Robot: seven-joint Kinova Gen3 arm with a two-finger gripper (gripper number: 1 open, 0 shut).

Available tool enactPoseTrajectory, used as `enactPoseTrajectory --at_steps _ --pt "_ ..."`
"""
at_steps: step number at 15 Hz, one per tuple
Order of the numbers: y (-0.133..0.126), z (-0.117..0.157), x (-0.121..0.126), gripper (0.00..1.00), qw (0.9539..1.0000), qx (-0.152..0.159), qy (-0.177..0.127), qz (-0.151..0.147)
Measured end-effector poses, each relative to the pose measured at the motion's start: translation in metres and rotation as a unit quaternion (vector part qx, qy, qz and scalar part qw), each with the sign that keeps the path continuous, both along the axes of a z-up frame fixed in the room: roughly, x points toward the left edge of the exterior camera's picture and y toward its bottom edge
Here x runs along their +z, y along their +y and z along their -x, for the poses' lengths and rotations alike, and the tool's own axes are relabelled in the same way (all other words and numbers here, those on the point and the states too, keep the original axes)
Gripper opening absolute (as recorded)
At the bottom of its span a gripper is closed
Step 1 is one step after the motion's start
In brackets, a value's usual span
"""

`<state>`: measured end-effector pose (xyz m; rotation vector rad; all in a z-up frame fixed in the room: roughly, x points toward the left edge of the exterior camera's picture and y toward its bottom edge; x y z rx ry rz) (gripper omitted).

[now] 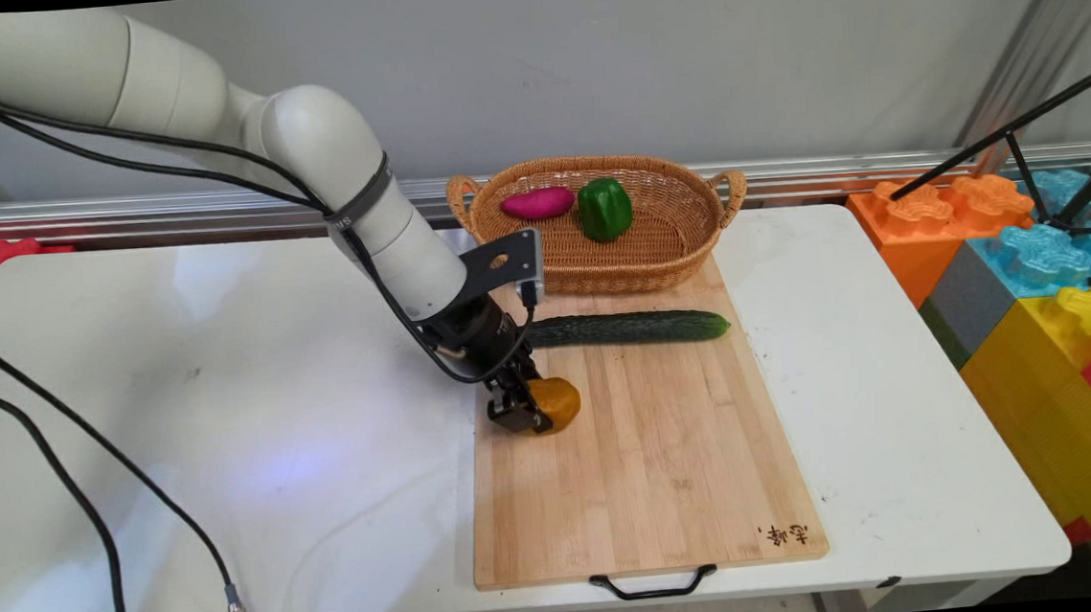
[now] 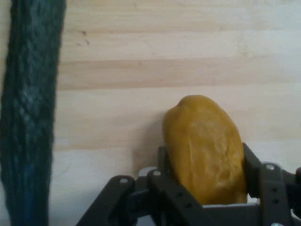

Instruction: Place the picked object in the vegetable basket

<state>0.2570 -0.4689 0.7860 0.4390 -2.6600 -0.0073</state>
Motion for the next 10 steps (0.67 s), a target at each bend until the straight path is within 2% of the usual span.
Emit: enactPoseTrajectory --at_steps 3,6,8,10 --pt "-0.002 -0.004 0.007 0.0 0.9999 0.004 0.012 -0.005" --pt "-0.012 -0.006 0.026 0.0 0.9992 0.017 0.034 0.01" --pt "-0.026 -0.007 0.042 0.0 0.9975 0.035 0.05 0.034" --pt "-0.048 -0.011 0.061 0.0 0.993 0.067 0.065 0.073"
